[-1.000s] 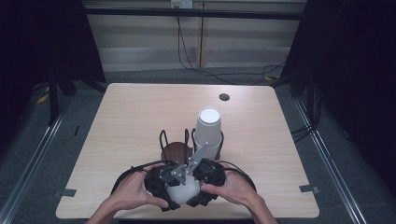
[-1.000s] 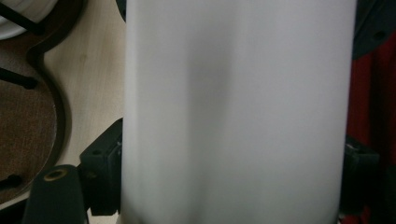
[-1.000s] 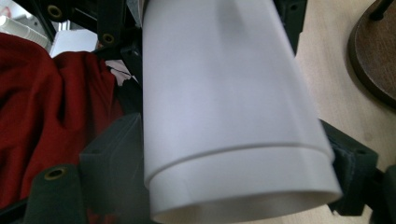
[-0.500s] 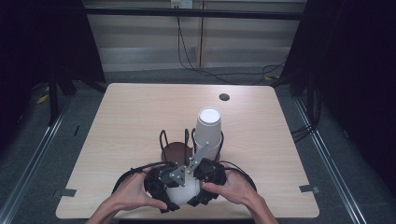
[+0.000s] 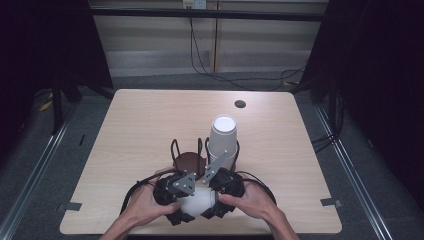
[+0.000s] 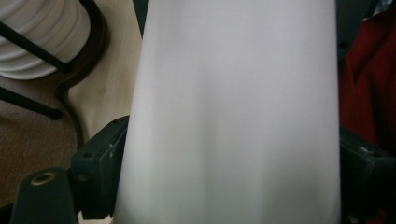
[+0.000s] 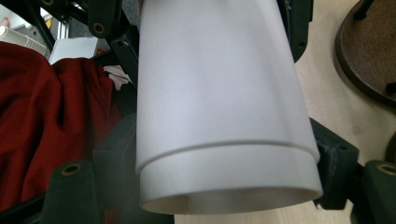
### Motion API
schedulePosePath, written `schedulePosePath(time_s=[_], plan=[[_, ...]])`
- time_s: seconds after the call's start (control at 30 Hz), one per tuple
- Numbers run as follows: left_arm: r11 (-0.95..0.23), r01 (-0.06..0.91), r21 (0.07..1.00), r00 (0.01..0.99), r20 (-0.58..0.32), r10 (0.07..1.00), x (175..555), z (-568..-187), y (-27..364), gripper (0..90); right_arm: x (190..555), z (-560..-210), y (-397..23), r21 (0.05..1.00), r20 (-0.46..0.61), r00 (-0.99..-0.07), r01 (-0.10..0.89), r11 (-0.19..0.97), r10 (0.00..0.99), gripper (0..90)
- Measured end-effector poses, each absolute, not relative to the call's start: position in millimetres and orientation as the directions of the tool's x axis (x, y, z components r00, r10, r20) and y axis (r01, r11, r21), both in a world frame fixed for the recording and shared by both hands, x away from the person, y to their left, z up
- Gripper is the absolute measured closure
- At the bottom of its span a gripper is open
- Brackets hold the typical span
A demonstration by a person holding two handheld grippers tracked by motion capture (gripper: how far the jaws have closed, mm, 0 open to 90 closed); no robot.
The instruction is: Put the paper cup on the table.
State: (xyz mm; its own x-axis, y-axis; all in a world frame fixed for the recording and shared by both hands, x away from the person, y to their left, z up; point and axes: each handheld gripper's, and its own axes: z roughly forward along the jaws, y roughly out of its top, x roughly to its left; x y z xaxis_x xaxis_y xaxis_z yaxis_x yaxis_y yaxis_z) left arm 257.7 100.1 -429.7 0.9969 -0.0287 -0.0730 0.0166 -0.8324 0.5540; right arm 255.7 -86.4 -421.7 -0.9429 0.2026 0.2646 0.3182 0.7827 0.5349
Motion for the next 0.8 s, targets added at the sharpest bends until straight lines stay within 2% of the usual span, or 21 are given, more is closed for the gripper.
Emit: schedulePosePath(time_s=[0.3,0.53,0.7,0.8], plan=[[-0.762,0.041,0.646,0.991,-0.123,-0.051,264.3,-420.1,112.5,13.7,255.8,-421.3,-87.2,0.548,0.271,-0.943,0.317,0.774,0.195,25.4],[-0.722,0.101,0.684,0.989,-0.149,-0.003,267.3,-415.0,118.9,12.4,256.1,-422.1,-90.7,0.543,0.280,-0.939,0.327,0.774,0.201,25.5],[-0.702,0.108,0.704,0.990,-0.141,0.011,267.2,-410.9,121.5,15.5,255.3,-422.3,-96.7,0.546,0.282,-0.935,0.339,0.766,0.213,25.5],[-0.668,0.145,0.730,0.987,-0.156,0.044,267.9,-410.6,123.8,15.6,255.4,-421.6,-100.5,0.555,0.285,-0.934,0.346,0.757,0.218,25.5]])
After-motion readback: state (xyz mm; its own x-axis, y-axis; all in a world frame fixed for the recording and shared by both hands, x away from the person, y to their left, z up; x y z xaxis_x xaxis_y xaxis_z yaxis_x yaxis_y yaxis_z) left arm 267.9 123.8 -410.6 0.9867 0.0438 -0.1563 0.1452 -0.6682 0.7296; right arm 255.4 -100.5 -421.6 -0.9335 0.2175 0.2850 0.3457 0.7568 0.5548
